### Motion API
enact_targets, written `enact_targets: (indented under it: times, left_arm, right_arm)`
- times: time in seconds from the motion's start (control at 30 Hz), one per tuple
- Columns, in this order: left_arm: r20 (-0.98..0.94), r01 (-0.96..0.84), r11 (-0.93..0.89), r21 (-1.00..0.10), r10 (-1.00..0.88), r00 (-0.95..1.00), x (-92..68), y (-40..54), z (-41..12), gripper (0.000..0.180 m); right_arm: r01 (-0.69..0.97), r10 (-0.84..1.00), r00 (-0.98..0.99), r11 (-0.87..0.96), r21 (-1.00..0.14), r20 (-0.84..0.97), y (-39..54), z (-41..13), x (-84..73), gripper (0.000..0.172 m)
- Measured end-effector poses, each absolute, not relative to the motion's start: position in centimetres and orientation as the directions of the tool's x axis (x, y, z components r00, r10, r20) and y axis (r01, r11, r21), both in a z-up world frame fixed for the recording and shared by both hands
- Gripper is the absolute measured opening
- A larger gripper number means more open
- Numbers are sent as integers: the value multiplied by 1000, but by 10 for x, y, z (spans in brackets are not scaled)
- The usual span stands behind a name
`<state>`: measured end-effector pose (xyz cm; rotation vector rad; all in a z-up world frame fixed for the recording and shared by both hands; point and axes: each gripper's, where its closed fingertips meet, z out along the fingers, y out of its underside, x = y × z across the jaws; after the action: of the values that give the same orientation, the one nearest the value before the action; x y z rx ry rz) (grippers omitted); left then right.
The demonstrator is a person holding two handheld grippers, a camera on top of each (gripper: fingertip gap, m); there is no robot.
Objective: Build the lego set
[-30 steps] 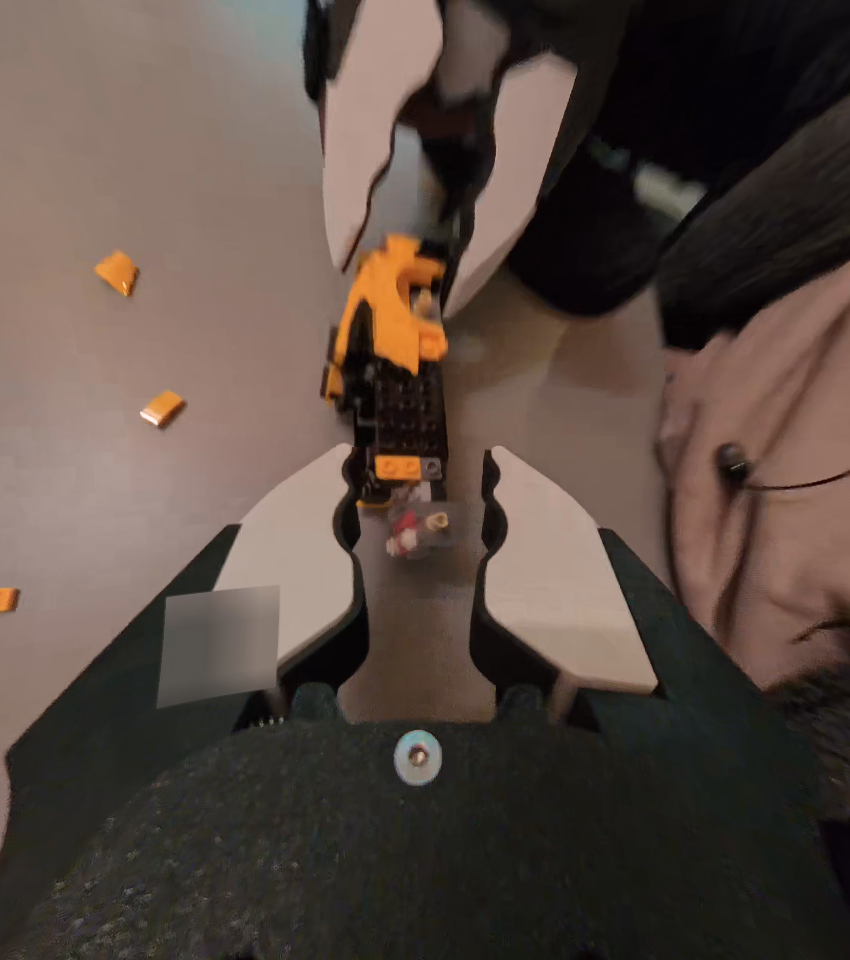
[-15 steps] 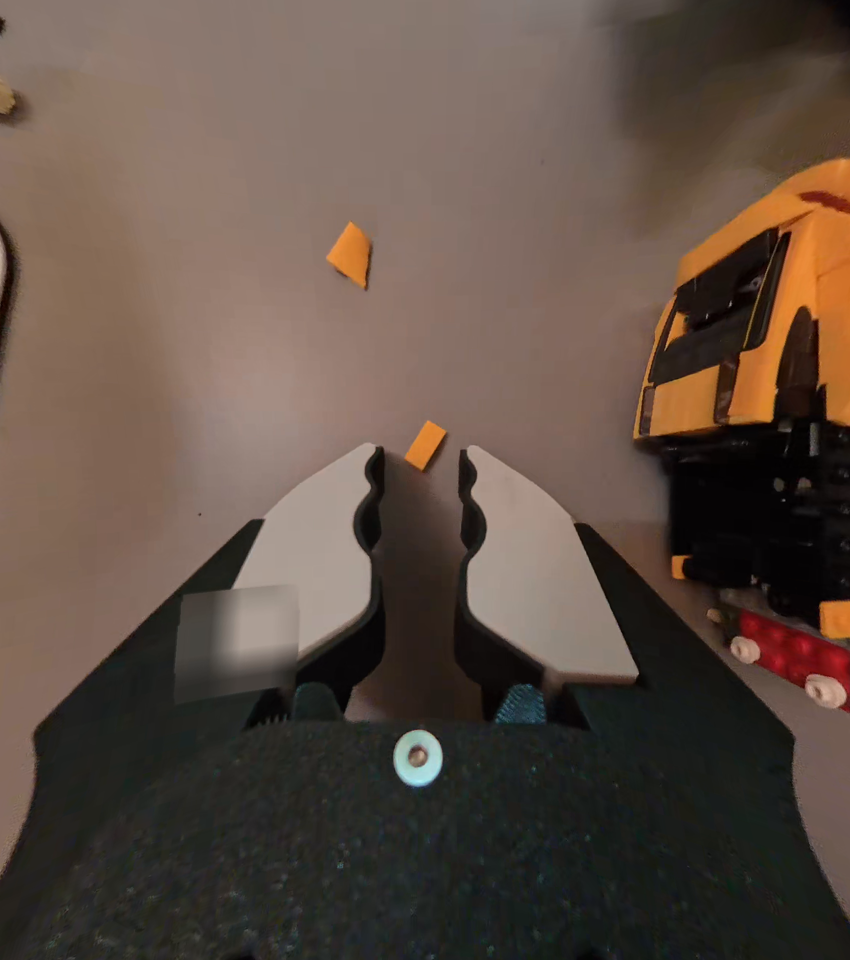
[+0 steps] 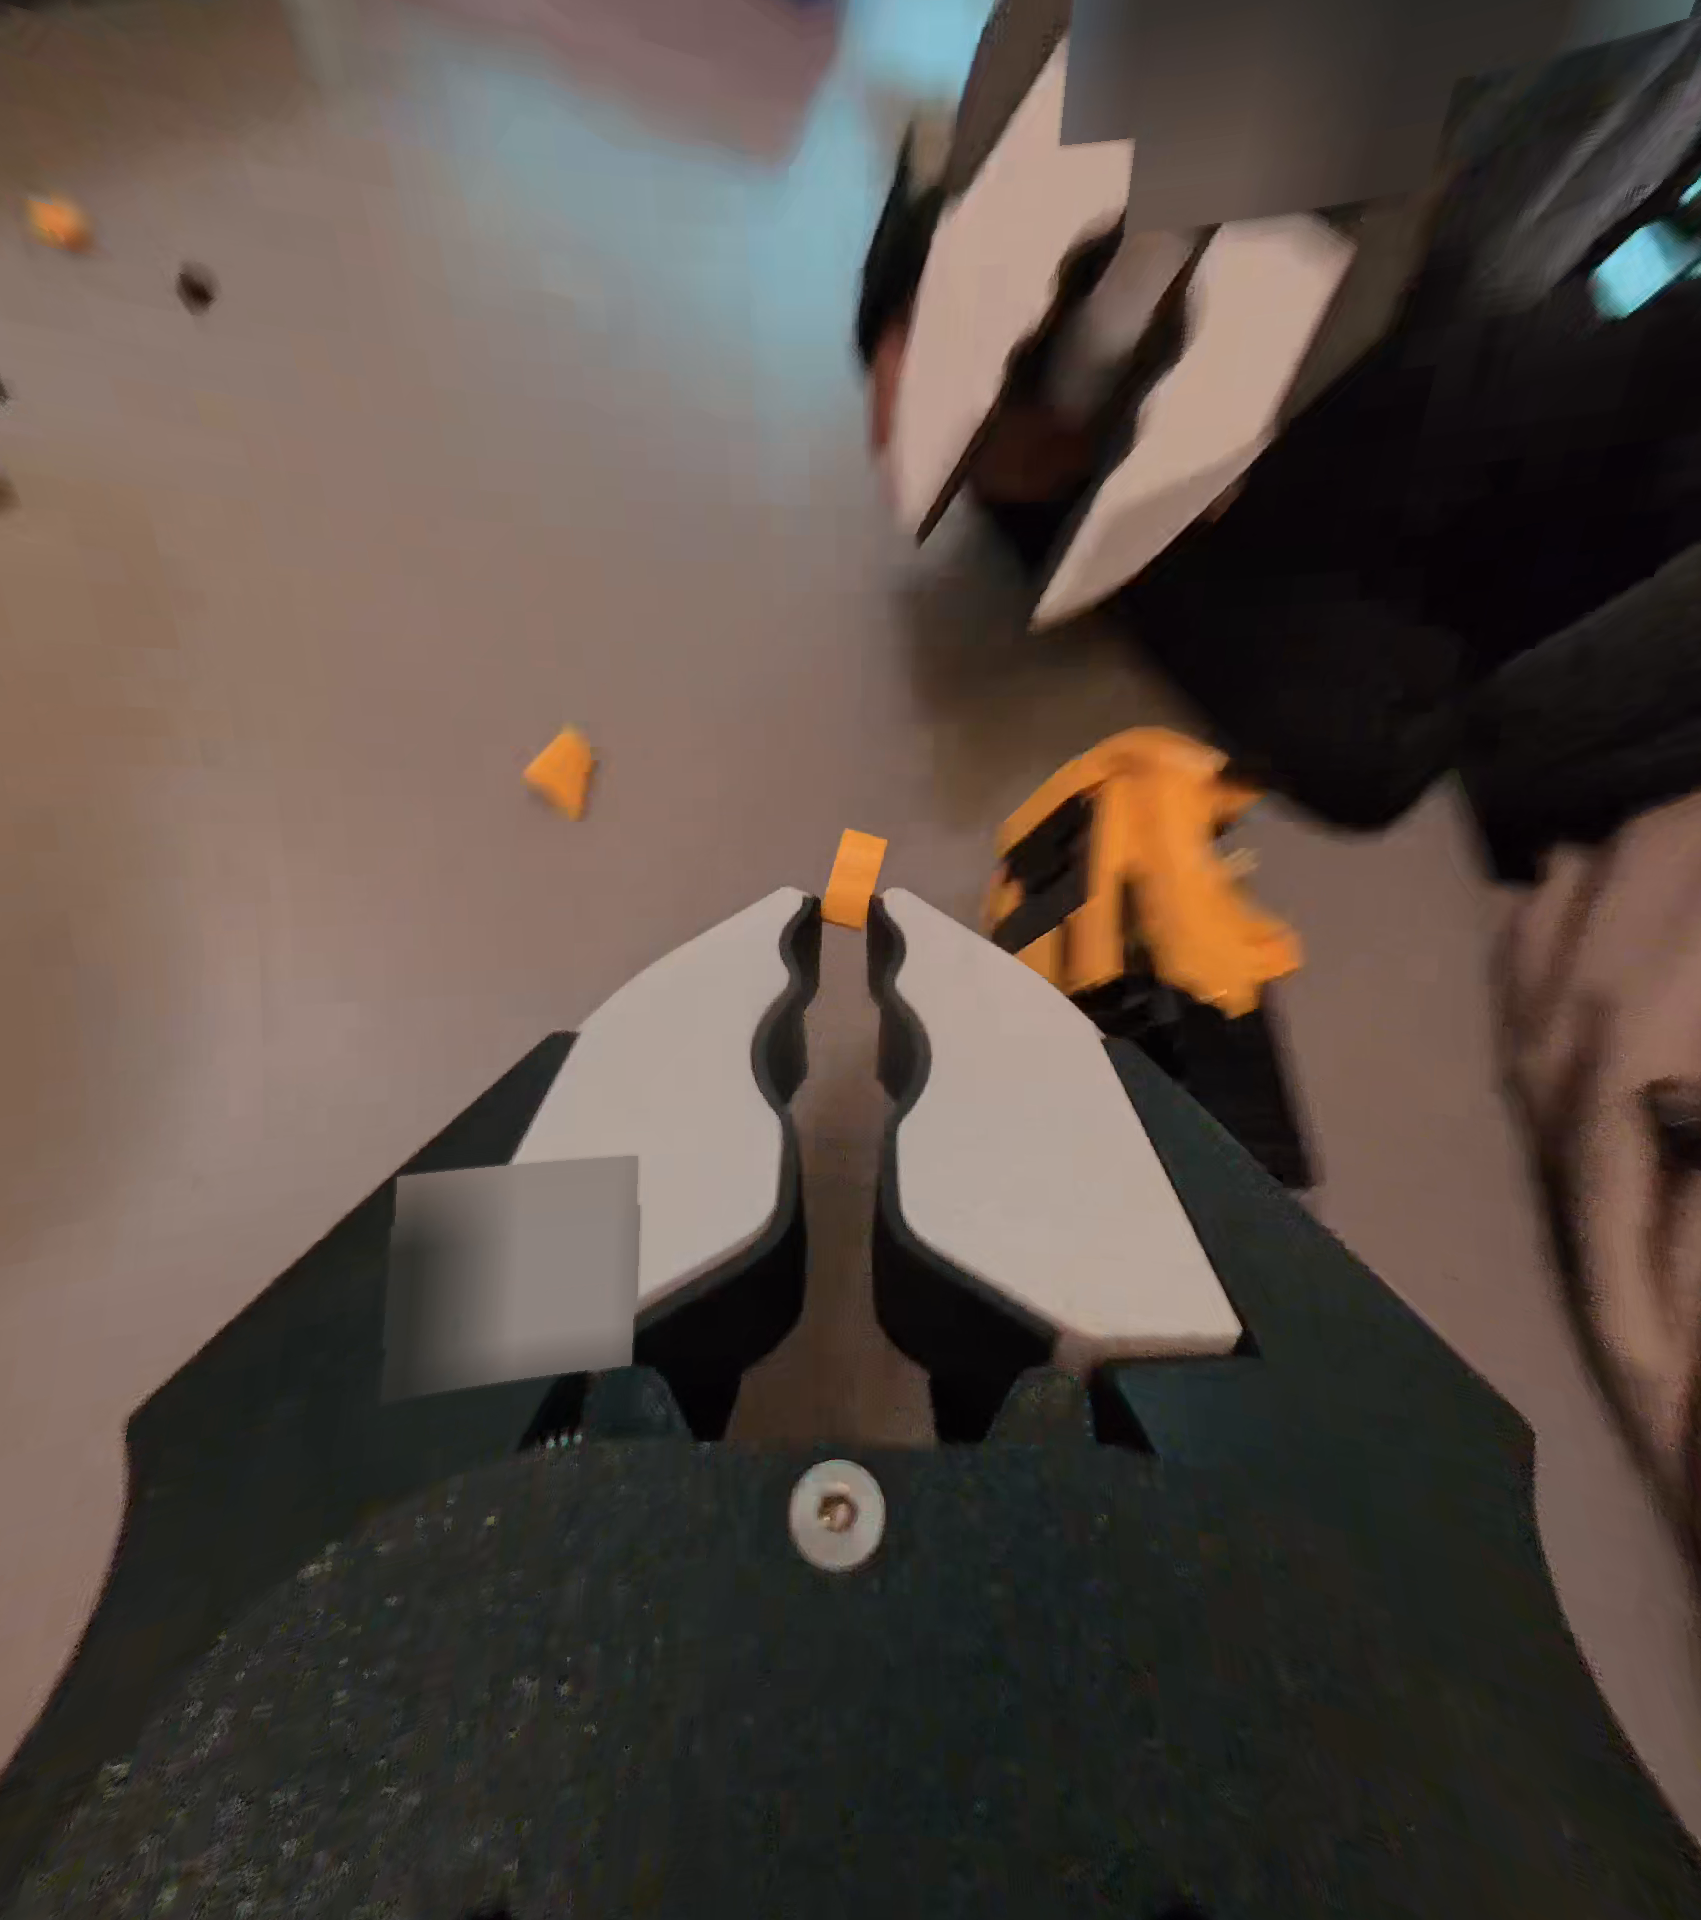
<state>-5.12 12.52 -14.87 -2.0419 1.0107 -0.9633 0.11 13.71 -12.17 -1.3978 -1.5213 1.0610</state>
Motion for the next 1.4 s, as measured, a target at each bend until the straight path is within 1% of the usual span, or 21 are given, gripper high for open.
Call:
enact_targets:
  times: [0.07,0.17,0.23,0.3,0.4,0.5,0.63,0.7,0.83,0.97,1.07,1.23,1.33,1.4]
  left_arm:
    - [434,-215,-531,-819,-820,374,-42,119,-119,8]
    - [596,-17,-618,-786,-765,242,-31,108,-83,8]
    - [672,51,-675,-736,-722,164,-26,101,-71,8]
    - [720,93,-714,-694,-687,95,-23,95,-62,8]
    - [765,93,-761,-642,-643,28,-19,84,-58,8]
    - [785,77,-783,-617,-619,5,-15,75,-58,8]
    - [807,58,-806,-589,-591,-16,-12,64,-58,8]
    - [808,42,-808,-588,-589,-13,-12,58,-60,8]
    - [803,31,-804,-594,-595,-30,-12,45,-59,8]
    - [752,34,-752,-658,-659,-22,-14,32,-53,8]
    - [657,21,-657,-754,-753,38,-15,25,-50,10]
    - [397,-11,-408,-913,-894,209,-24,25,-47,15]
    - [215,-44,-241,-970,-925,315,-28,28,-44,17]
    - [123,-62,-156,-986,-923,364,-30,30,-41,17]
  right_arm:
    - [301,996,-73,77,-950,57,131,-110,-4,21]
    - [230,993,-71,104,-968,90,118,-83,-11,20]
    - [185,989,-49,144,-972,137,113,-65,-16,20]
    - [165,974,-54,226,-960,220,105,-54,-18,20]
    - [193,919,-100,395,-898,382,92,-53,-19,20]
    - [224,882,-152,470,-854,445,82,-54,-21,16]
    - [252,860,-234,503,-827,453,71,-52,-23,11]
    - [262,847,-286,518,-814,447,63,-54,-22,5]
    - [270,844,-342,509,-817,413,49,-54,-22,4]
    - [242,877,-364,414,-878,313,37,-50,-21,3]
    - [209,905,-366,307,-929,217,32,-46,-22,3]
    - [156,930,-359,142,-977,78,35,-37,-24,3]
    - [138,928,-373,51,-989,-4,38,-33,-29,3]
    - [129,918,-392,-8,-992,-58,39,-31,-32,3]
